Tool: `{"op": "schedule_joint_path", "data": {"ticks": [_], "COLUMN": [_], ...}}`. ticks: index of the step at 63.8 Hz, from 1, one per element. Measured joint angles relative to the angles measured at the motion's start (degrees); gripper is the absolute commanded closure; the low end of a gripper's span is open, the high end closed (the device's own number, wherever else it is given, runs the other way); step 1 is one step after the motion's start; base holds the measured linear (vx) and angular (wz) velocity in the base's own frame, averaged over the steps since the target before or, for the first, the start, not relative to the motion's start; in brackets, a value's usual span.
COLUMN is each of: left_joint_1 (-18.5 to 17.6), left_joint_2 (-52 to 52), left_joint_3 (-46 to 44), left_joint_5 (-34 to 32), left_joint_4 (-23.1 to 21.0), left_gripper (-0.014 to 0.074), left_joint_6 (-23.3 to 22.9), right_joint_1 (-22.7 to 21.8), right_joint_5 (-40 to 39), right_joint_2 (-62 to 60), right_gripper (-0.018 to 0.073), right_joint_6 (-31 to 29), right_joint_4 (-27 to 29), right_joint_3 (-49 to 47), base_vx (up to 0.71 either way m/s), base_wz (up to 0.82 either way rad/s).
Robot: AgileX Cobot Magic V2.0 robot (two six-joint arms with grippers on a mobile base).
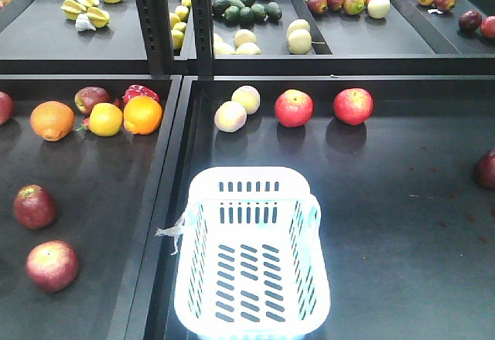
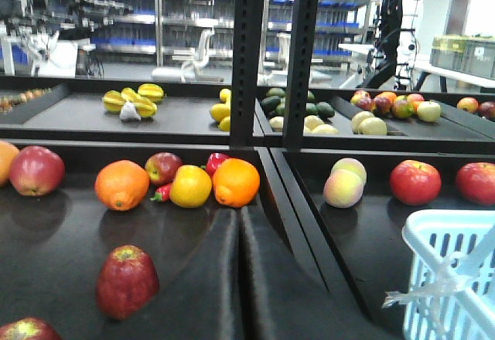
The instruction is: Pick three apples into basket with both arms
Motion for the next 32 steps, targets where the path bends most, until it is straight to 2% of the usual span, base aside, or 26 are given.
{"op": "schedule_joint_path", "data": {"ticks": [11, 19, 23, 32], "left_joint_1": [0.0, 0.0, 0.0, 0.0], "left_joint_2": [4.9, 13.8, 18.0, 27.8], "left_joint_3": [-11.2, -22.2, -28.1, -39.3], "left_joint_5": [7.2, 16.1, 21.7, 31.7], "left_joint_4": [-3.1, -3.4, -3.4, -3.4], "left_gripper": [0.0603, 0.0603, 0.0603, 0.0603], "left_joint_6": [0.0, 1.2, 3.0, 10.8], "right_joint_1": [0.0, 0.0, 0.0, 0.0], "right_joint_5": [0.0, 0.0, 0.0, 0.0], "right_joint_2": [0.0, 0.0, 0.0, 0.0], "right_gripper": [0.0568, 0.0568, 0.0568, 0.0568], "right_joint_6": [0.0, 0.0, 0.0, 0.0], "right_joint_4": [0.0, 0.0, 0.0, 0.0], "right_joint_3": [0.0, 0.0, 0.0, 0.0], "base_vx": [0.0, 0.0, 0.0, 0.0], "base_wz": [0.0, 0.0, 0.0, 0.0]}}
